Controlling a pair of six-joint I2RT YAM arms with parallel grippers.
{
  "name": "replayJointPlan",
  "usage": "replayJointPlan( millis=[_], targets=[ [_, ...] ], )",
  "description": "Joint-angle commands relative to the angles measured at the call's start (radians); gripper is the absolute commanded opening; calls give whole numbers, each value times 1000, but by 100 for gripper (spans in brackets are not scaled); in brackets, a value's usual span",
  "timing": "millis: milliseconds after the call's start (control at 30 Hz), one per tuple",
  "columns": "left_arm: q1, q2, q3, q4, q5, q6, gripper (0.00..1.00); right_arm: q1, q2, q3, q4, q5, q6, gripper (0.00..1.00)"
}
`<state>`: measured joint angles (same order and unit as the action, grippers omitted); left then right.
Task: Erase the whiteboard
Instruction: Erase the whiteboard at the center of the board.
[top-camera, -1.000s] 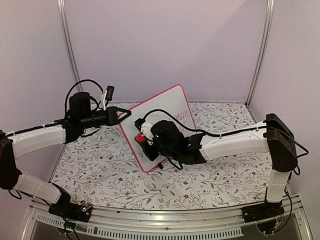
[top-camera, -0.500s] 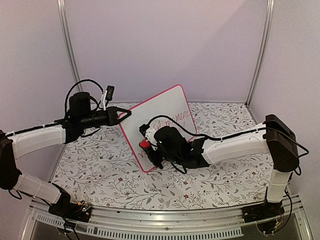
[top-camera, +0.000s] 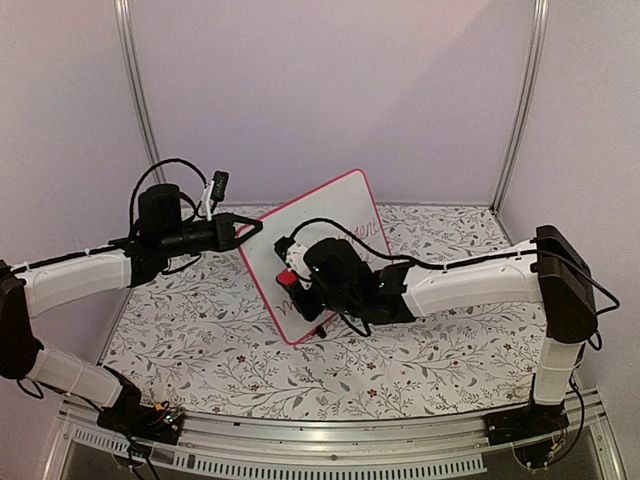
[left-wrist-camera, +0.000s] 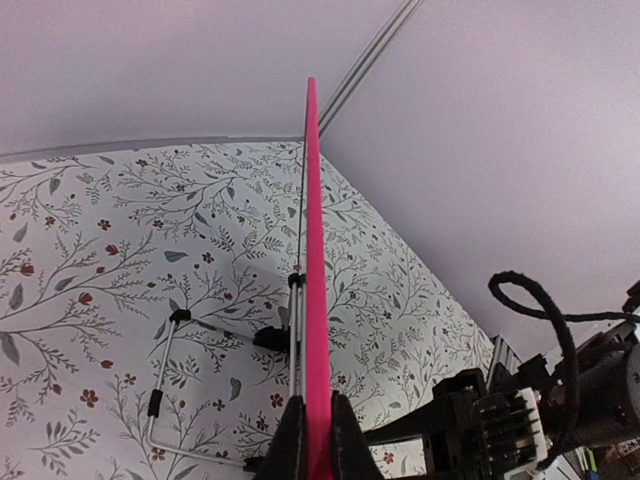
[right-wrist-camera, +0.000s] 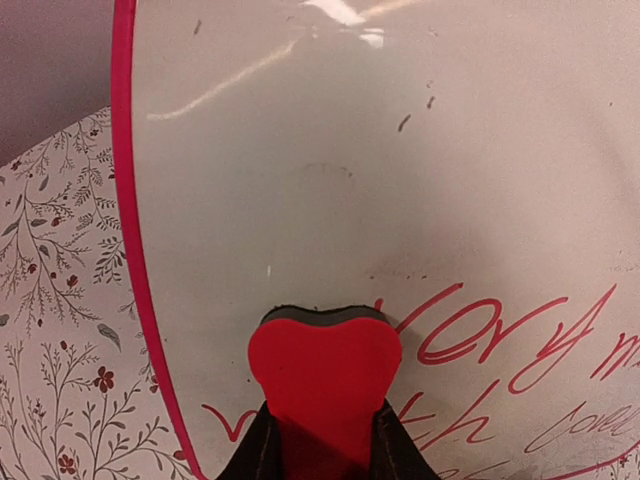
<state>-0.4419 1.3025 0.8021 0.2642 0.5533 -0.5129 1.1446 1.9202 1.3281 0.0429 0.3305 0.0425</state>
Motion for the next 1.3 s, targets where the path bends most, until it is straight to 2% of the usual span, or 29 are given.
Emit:
replayJointPlan(
  millis=[0, 333, 1267],
  targets=[
    [-23, -29, 0, 25, 76, -41, 0, -44, 22, 78, 3, 33, -32, 24],
    [-22, -30, -1, 24, 75, -38, 0, -63, 47, 144, -18, 12, -86, 24],
    [-22, -20, 1, 27, 79, -42, 0, -54, -31, -127, 14, -28, 53, 23]
  ],
)
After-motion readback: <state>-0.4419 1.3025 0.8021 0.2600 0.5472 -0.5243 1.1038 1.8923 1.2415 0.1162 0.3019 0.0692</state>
